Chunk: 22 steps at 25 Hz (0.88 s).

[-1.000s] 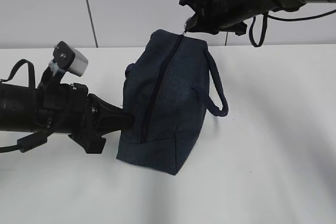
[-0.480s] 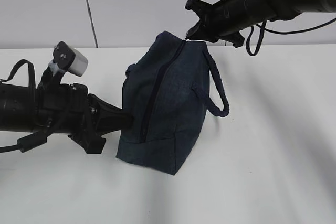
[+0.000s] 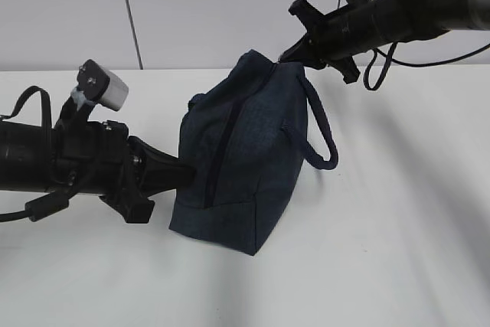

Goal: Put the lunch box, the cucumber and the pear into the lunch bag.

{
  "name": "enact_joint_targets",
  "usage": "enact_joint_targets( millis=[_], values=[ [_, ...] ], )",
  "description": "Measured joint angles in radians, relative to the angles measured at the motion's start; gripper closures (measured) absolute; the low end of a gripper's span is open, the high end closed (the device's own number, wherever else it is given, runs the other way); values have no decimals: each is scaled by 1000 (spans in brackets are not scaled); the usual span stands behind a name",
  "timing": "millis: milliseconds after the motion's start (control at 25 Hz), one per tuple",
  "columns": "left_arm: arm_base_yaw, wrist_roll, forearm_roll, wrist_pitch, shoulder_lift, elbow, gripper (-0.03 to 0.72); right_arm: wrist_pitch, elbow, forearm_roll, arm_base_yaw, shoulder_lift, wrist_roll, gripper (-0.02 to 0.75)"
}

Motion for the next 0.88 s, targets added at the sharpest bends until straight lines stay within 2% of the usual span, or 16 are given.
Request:
enact_joint_targets(
  millis=[200,560,880],
  values=[
    [0,0,0,0,0,-1,680,21,-7,49,-25,31,-11,738],
    [0,0,0,-4,0,-1,680,77,-31,308,-45,119,-149,738],
    [0,0,0,-12,0,-1,680,91,-43,367,-47,169,-176,738]
  ],
)
